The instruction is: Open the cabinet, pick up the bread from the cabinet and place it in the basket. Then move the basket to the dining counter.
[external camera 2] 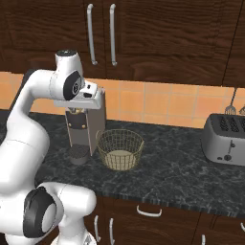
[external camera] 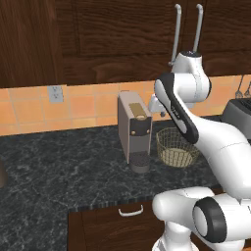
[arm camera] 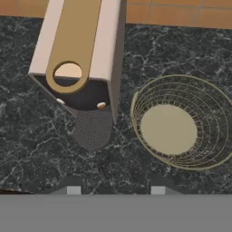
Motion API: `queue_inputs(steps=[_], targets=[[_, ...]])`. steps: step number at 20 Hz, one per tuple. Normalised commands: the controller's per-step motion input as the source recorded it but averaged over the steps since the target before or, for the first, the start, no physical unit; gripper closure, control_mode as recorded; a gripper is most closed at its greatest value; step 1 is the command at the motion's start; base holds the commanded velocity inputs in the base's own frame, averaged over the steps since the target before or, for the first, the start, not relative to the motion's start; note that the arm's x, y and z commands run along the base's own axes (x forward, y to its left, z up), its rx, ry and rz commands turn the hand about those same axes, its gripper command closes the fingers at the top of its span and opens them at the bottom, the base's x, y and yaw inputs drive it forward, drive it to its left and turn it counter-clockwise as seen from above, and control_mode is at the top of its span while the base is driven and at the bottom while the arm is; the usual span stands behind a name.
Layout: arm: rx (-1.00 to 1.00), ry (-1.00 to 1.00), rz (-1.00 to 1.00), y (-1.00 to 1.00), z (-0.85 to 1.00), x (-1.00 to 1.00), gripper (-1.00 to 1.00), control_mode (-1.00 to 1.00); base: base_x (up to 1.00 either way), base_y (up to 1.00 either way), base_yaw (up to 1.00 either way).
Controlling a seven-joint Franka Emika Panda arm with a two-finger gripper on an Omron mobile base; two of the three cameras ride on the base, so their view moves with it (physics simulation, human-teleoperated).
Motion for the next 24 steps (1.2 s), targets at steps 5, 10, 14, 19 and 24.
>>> queue_inputs(steps=[5,10,14,19,24], targets=[[-0.06,-0.17,0.0,0.0,0.13,-0.07,-1.0,-1.0,0.0,0.0,0.0],[0.0,-0.43,-0.06,0.0,0.77,-0.28,-1.0,-1.0,0.0,0.0,0.0],[0.08,-0.47,-0.14,-0.11,1.0,-0.04,-1.0,-1.0,0.0,0.0,0.0],[0.15,-0.42,-0.24,-0.1,1.0,0.0,-1.0,-1.0,0.0,0.0,0.0],[0.17,-0.32,-0.21,-0.03,1.0,0.09,-1.0,-1.0,0.0,0.0,0.0]])
